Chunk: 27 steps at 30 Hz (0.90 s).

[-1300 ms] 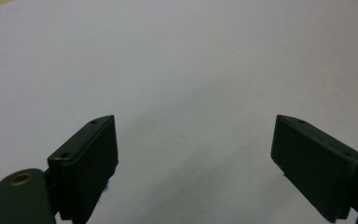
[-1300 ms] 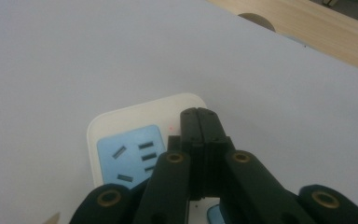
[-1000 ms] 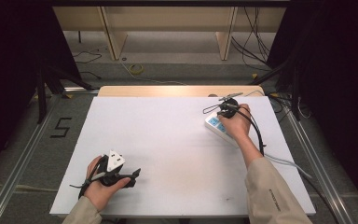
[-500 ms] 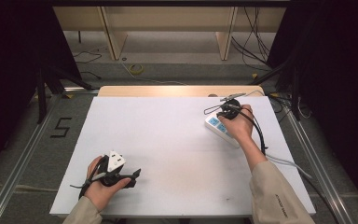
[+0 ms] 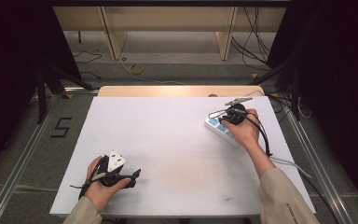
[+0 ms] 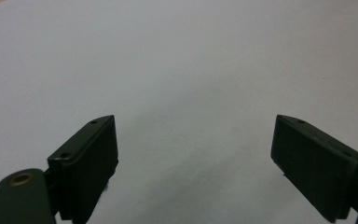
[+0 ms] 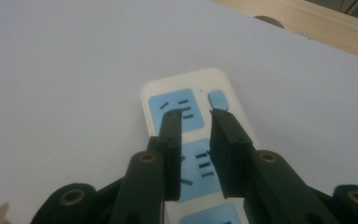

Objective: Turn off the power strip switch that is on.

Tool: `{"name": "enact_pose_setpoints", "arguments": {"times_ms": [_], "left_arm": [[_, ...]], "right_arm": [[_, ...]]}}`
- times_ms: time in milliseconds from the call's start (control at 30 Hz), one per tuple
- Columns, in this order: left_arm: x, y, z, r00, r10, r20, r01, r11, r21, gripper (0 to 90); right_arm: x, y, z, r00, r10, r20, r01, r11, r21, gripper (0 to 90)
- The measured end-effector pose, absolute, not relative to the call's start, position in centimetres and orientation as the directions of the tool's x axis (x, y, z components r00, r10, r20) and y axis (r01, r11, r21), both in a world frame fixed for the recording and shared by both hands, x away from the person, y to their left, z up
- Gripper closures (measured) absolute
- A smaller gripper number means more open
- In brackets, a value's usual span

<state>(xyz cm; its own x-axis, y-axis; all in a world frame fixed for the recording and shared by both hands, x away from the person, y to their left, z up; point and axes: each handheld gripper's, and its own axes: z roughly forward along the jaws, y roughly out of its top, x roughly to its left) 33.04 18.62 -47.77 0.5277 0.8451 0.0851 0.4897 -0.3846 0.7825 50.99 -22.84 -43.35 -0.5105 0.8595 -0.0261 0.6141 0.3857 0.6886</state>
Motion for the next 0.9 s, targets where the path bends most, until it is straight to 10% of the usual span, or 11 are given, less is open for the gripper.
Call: {"name": "enact_pose_setpoints", "arguments": {"times_ms": [900], "left_arm": [[33.0, 18.7, -47.9, 0.525, 0.847, 0.089, 0.498, -0.390, 0.775, 14.4]], "right_arm": [[43.7, -24.0, -43.4, -0.609, 0.793, 0.011, 0.530, 0.396, 0.750, 62.2]]}}
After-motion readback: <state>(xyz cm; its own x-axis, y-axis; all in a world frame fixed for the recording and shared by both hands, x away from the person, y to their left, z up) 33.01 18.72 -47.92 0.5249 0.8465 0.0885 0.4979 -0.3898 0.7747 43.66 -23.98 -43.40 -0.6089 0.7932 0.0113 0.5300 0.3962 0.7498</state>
